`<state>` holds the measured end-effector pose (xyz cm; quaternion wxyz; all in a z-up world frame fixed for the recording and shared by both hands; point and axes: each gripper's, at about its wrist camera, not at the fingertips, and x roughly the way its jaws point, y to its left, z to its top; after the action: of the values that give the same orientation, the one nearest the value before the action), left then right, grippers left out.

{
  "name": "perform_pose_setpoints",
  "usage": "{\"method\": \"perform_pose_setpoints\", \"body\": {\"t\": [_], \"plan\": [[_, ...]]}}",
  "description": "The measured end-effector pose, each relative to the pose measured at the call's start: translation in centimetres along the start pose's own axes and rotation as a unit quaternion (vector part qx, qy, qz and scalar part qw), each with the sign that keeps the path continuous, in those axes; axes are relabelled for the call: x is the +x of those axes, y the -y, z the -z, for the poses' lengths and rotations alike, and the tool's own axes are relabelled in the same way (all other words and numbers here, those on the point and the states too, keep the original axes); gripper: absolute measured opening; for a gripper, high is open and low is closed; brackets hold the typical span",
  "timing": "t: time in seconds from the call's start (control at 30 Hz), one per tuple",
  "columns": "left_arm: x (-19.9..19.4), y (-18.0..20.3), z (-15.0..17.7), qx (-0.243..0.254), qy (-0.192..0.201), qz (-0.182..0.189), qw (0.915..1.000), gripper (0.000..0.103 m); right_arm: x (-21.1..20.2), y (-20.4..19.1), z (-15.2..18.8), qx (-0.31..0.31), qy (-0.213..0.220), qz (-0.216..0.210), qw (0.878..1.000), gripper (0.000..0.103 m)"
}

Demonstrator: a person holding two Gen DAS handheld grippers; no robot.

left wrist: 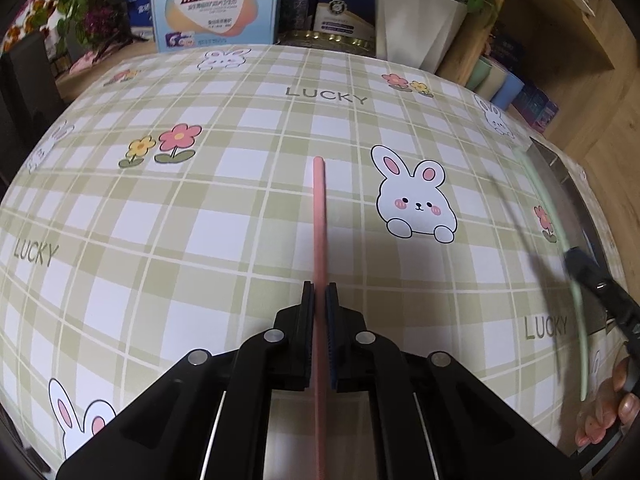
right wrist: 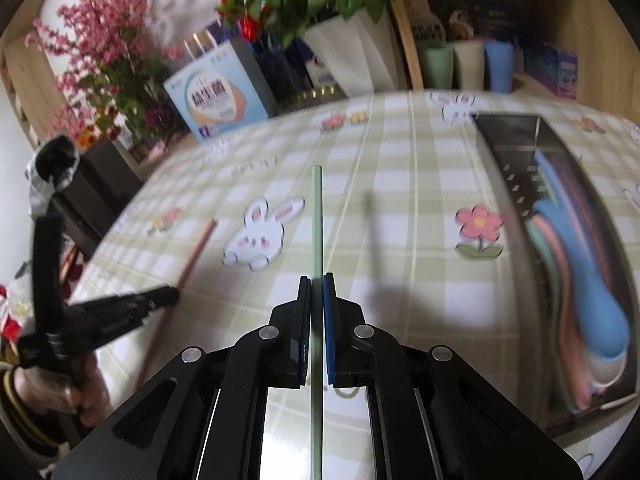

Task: Organize utensils
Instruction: 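Carry the green chopstick with the right tool and pink chopstick with the left tool to the tray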

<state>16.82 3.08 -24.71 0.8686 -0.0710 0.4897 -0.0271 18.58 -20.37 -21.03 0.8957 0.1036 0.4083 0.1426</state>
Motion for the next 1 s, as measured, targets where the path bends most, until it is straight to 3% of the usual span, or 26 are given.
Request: {"method": "perform_pose_setpoints", "body": {"t": [0.17, 0.37, 0.5, 0.73, 1.0], "plan": [[-0.3, 1.1, 0.1, 0.004, -0.012, 0.012, 0.9998, 0.006, -2.6, 3.2, -2.1, 0.014, 0.029, 0.012, 0.999, 0.006], [-1.5, 4.3, -1.4, 0.001, -0.006, 0.052, 0.9986, 0.006, -4.1, 10.8, -4.2, 0.038, 0.020, 0.080, 0.996, 0.006], [-1.8, 7.1, -2.4, 0.002, -0.007, 0.077, 0.9970, 0.006, -4.2, 13.8, -4.7, 0.038, 0.005, 0.105, 0.994, 0.006], [-1.9, 11.6, -4.1, -0.005, -0.016, 0.128, 0.9916, 0.006, -3.7, 15.3, -4.6, 0.037, -0.007, 0.110, 0.993, 0.006], [-1.4, 15.2, -5.1, -0.004, -0.028, 0.158, 0.9870, 0.006, -2.8, 16.0, -4.9, 0.040, -0.017, 0.109, 0.993, 0.006]]}}
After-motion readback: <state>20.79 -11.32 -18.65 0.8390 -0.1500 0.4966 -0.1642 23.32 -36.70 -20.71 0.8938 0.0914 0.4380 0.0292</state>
